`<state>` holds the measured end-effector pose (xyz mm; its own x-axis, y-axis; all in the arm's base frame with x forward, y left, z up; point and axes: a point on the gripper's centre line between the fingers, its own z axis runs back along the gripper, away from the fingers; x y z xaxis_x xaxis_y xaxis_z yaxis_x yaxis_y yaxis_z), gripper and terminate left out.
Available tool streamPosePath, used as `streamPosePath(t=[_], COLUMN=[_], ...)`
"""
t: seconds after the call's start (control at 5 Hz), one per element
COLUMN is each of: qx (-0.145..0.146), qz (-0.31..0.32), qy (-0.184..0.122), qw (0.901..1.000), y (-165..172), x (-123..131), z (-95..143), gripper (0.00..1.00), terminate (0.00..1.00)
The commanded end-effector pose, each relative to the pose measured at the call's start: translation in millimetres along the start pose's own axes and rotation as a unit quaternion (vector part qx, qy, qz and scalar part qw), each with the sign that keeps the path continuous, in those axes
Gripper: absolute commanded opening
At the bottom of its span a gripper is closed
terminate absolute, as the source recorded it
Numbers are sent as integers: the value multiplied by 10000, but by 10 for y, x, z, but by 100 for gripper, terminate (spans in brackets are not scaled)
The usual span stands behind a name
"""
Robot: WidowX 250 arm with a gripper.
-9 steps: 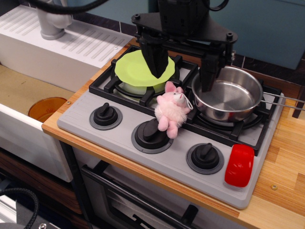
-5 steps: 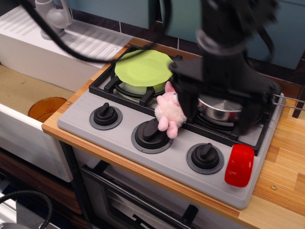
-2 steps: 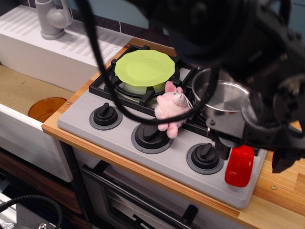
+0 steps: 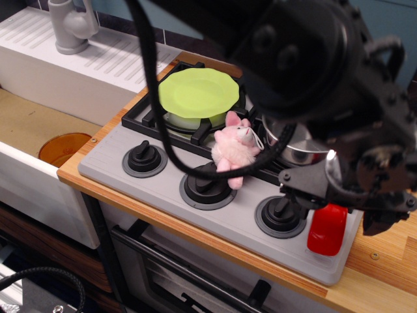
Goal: End effector reaching salmon
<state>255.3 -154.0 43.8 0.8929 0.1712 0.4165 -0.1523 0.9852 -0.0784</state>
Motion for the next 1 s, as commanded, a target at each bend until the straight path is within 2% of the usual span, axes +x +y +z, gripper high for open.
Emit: streamPosePath(t=[0.0, 0.2, 0.8], qx=[-140, -239, -239], qz=[-7, -14, -14], qy=[-191, -114, -114], qw=[9997, 9996, 9996], y=[18, 31, 31], x=[31, 8, 8], z=[-119, -188, -188], gripper=[100, 100, 100], terminate=[0, 0, 0])
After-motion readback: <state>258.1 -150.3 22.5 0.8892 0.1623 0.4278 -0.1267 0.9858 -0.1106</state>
